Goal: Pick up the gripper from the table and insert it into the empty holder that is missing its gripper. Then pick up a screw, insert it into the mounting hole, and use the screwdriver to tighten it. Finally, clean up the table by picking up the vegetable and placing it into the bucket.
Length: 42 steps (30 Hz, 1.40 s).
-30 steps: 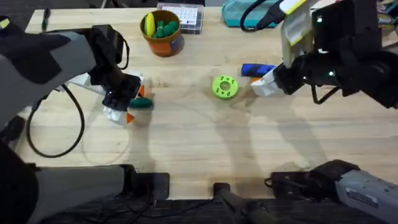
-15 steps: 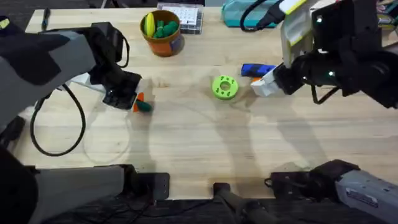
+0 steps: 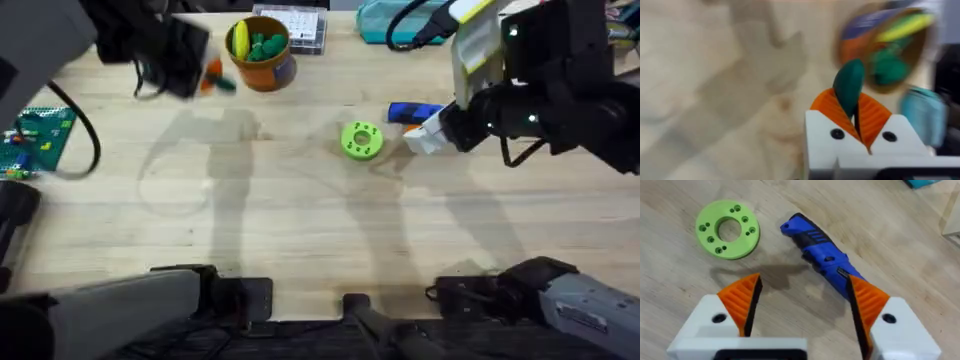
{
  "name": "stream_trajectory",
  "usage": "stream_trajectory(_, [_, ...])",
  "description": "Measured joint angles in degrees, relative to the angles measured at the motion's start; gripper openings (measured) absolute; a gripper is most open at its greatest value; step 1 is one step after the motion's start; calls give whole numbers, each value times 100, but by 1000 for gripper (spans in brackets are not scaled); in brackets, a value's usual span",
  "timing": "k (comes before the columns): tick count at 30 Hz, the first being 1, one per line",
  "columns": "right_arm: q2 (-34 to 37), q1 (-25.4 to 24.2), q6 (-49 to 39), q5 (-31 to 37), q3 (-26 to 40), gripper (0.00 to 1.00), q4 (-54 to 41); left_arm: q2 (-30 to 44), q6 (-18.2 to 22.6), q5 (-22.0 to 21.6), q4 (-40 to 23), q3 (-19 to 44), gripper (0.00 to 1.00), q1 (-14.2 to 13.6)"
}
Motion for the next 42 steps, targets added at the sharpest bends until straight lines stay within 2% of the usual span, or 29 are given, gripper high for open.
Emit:
stream_trajectory(5, [-1,0,0,-1,0,967,0,-30,480,135,1375,189,28,-394])
stream_trajectory(6, [0,0,0,1,0,967,-2,111,870,169,2157,193,28,-678])
stream_trajectory(9, [-2,0,-1,1,0,967,-1,370,1276,186,2705,198,28,-914])
stream_trajectory(12, [-2,0,-1,1,0,967,-2,700,1638,236,2959,199,28,-1008])
stream_trajectory(16, [0,0,0,1,0,967,-1,1140,1961,237,3123,197,52,-964])
stream_trajectory(22, [-2,0,0,1,0,967,-2,1484,2130,208,3419,195,56,-832])
stream_trajectory(27, [-2,0,0,1,0,967,-2,1526,2189,2,3431,195,83,-784])
stream_trajectory(28, [0,0,0,1,0,967,-2,1526,2204,-34,3431,195,103,-784])
stream_trajectory(29, [-2,0,-1,1,0,967,-2,1526,2228,-76,3429,195,206,-784])
stream_trajectory(39, [-1,0,0,1,0,967,-2,1526,2248,-41,3366,195,611,-784])
stream_trajectory(42, [-2,0,0,1,0,967,-2,1526,2241,-17,3346,195,777,-784])
